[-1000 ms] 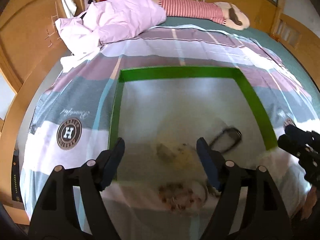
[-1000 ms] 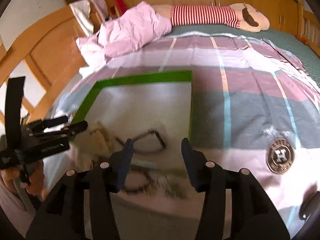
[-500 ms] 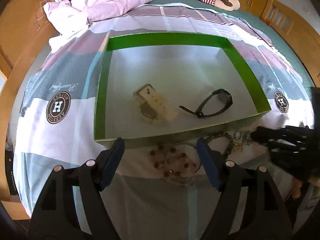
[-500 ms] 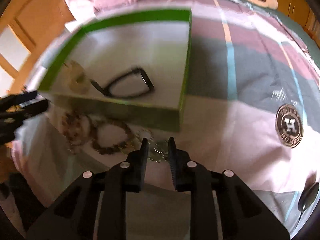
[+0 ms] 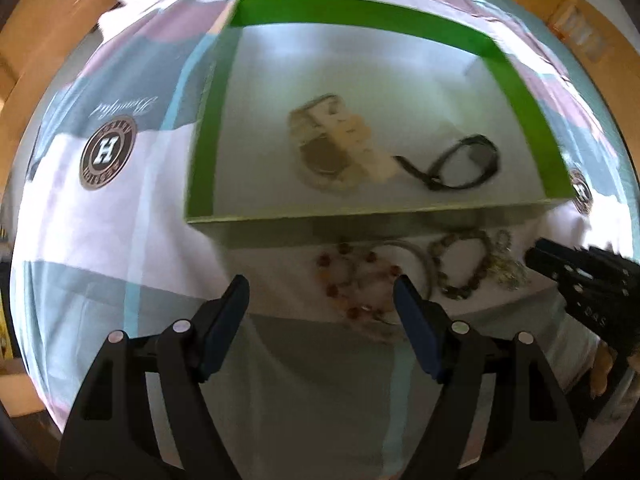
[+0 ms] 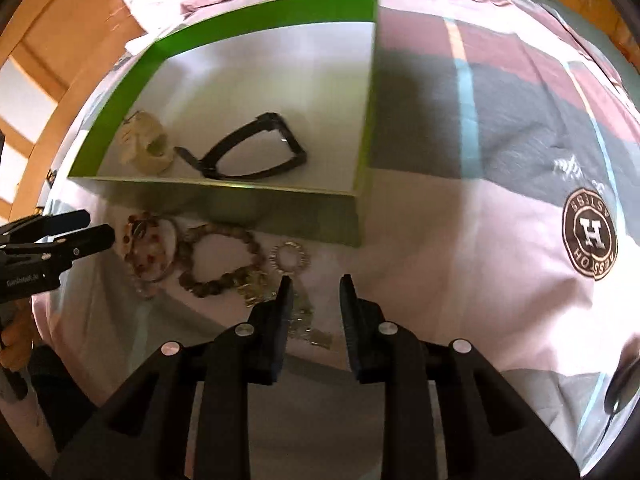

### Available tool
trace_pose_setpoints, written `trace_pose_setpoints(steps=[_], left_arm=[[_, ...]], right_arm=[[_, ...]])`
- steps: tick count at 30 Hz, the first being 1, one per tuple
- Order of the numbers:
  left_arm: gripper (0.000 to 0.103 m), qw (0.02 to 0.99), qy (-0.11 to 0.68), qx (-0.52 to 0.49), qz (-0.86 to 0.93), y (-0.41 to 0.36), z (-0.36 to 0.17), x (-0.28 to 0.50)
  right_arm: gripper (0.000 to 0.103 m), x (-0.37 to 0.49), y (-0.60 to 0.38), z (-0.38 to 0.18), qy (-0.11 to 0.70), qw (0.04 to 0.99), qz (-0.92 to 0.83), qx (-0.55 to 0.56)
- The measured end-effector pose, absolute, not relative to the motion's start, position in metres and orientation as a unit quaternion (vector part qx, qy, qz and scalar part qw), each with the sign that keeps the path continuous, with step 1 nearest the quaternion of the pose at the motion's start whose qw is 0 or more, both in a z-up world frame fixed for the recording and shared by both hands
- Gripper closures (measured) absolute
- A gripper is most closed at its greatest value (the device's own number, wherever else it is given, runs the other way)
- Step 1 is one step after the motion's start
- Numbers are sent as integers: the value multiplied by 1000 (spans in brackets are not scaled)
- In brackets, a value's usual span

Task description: Organize jewelry

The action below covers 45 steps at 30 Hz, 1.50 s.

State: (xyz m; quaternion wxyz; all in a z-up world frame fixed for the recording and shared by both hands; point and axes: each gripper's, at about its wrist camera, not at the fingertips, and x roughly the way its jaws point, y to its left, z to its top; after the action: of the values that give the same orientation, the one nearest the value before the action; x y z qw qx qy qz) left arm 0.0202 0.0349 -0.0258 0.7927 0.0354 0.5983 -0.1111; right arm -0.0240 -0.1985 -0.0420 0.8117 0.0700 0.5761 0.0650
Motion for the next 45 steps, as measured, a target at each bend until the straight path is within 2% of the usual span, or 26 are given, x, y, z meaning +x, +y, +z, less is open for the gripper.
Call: trace_pose_setpoints(steps=[3, 5, 12, 15, 16, 17, 27, 39, 45], left_arm=[[36, 790, 607, 24, -87, 44, -33, 28], [42, 785, 614, 22, -78, 46, -39, 31], [43, 775, 628, 31, -66, 40, -57, 36], [64, 776, 626, 36, -65, 36, -57, 35], [82, 776, 626, 32, -69, 36, -56, 35], [93, 775, 626, 25, -78, 36, -52, 34], [95, 816, 556, 2, -161, 31, 11, 13], [95, 807, 577, 10, -122, 45, -5, 19], [95, 803, 585, 21, -115, 41, -13, 20]], right_arm=[[70, -23, -201, -37, 573, 814, 64, 72], [70, -21, -201, -38, 573, 814, 65, 71], [70, -22, -199, -42, 579, 810, 63, 64], [70, -22, -198, -43, 579, 810, 61, 62], [70, -21, -198, -43, 579, 811, 60, 63], [70, -21, -198, -42, 578, 811, 59, 63], [70, -21, -199, -45, 579, 811, 52, 64], [70, -20, -218, -27, 559, 822, 60, 91], [70, -20, -192, -42, 582, 807, 85, 48]])
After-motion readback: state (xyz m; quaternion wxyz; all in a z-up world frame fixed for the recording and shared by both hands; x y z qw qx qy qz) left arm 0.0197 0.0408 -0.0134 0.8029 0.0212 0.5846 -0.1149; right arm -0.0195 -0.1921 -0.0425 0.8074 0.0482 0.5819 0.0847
